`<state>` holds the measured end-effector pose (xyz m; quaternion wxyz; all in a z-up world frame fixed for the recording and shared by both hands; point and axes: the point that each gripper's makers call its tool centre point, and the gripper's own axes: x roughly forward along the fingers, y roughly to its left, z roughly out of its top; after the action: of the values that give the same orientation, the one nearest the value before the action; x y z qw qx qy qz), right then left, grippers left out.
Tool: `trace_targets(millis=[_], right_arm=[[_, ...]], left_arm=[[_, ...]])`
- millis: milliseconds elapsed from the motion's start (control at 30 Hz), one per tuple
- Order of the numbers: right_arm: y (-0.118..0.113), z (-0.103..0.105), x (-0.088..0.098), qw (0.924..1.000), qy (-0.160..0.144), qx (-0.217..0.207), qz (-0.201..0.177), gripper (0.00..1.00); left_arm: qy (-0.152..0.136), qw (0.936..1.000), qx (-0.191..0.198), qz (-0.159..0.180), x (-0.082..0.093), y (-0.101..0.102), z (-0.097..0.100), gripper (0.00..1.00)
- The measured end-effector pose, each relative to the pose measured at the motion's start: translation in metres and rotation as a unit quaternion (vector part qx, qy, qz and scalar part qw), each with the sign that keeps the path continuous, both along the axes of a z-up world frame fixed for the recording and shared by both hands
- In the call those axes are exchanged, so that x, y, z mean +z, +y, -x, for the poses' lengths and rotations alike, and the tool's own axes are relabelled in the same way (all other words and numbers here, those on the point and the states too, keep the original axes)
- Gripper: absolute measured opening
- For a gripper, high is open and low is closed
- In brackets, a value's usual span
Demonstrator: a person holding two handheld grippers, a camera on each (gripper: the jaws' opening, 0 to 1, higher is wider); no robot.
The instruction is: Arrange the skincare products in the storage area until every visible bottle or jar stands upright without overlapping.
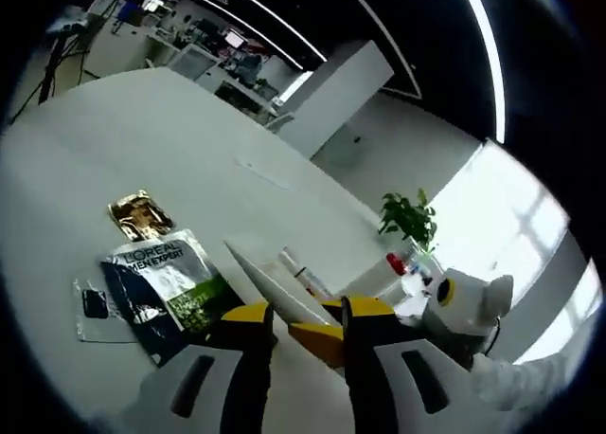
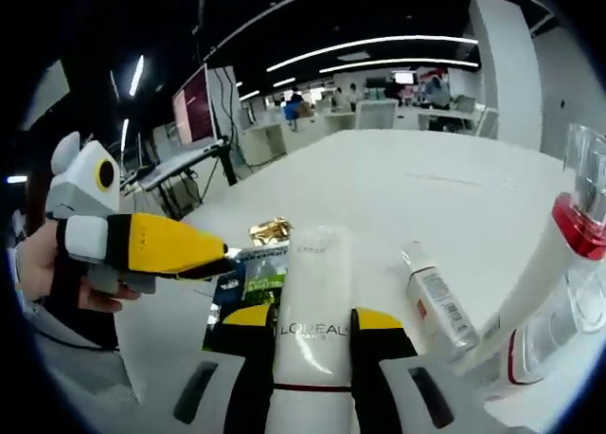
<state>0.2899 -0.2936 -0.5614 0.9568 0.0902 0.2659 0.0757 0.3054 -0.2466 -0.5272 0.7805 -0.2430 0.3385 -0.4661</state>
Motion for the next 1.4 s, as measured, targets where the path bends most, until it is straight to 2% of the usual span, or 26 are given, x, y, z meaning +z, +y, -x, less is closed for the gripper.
trace_targets(millis=[133,233,300,433,533,667,700,767,833,933,1067,1133,1200,1300,1333,1400], right_arm=[[0.017,0.003,0.018,0.9992,-0.02,0.02,-0.029,0.22],[0.023,0.006,0.027,0.9988,-0.036,0.034,-0.006,0.22],[0.026,0.008,0.031,0.9986,-0.038,0.037,-0.008,0.22],[0.032,0.015,0.037,0.9974,-0.048,0.052,0.011,0.22],[0.034,0.019,0.042,0.997,-0.053,0.057,0.002,0.22],[0.043,0.025,0.05,0.9953,-0.068,0.069,0.011,0.22],[0.046,0.025,0.053,0.9949,-0.071,0.072,0.006,0.22],[0.049,0.029,0.059,0.9939,-0.078,0.078,0.004,0.22],[0.051,0.028,0.061,0.9931,-0.083,0.08,0.023,0.22],[0.05,0.028,0.059,0.9931,-0.082,0.081,0.02,0.23],[0.05,0.03,0.059,0.992,-0.085,0.089,0.029,0.24],[0.05,0.03,0.059,0.9919,-0.086,0.089,0.027,0.25],[0.051,0.03,0.057,0.9924,-0.082,0.09,0.018,0.25],[0.051,0.03,0.056,0.9897,-0.08,0.105,0.055,0.25],[0.052,0.028,0.056,0.99,-0.083,0.102,0.053,0.25],[0.051,0.029,0.057,0.9898,-0.082,0.105,0.05,0.25]], left_arm=[[0.008,0.9999,0.001,0.015,0.005,-0.002,0.003,0.24],[0.008,0.9996,-0.002,0.026,0.009,-0.005,0.006,0.27],[0.01,0.9995,-0.004,0.029,0.011,-0.006,0.008,0.27],[0.01,0.9994,-0.009,0.032,0.013,-0.008,0.01,0.27],[0.01,0.9992,-0.009,0.036,0.015,-0.009,0.011,0.27],[0.012,0.9989,-0.01,0.045,0.018,-0.011,0.013,0.26],[0.019,0.9979,-0.006,0.061,0.023,-0.013,0.013,0.27],[0.025,0.9971,-0.01,0.071,0.025,-0.014,0.014,0.27],[0.012,0.9977,-0.012,0.065,0.026,-0.013,0.011,0.26],[0.025,0.9971,-0.013,0.07,0.026,-0.013,0.012,0.25],[0.017,0.9971,-0.019,0.072,0.028,-0.014,0.013,0.23],[0.028,0.996,-0.018,0.083,0.032,-0.015,0.014,0.19],[0.026,0.9954,-0.018,0.091,0.037,-0.016,0.014,0.15],[-0.003,0.9964,-0.029,0.08,0.042,-0.017,0.016,0.11],[-0.031,0.9965,-0.034,0.069,0.044,-0.018,0.016,0.11],[-0.046,0.996,-0.041,0.064,0.047,-0.02,0.018,0.1]])
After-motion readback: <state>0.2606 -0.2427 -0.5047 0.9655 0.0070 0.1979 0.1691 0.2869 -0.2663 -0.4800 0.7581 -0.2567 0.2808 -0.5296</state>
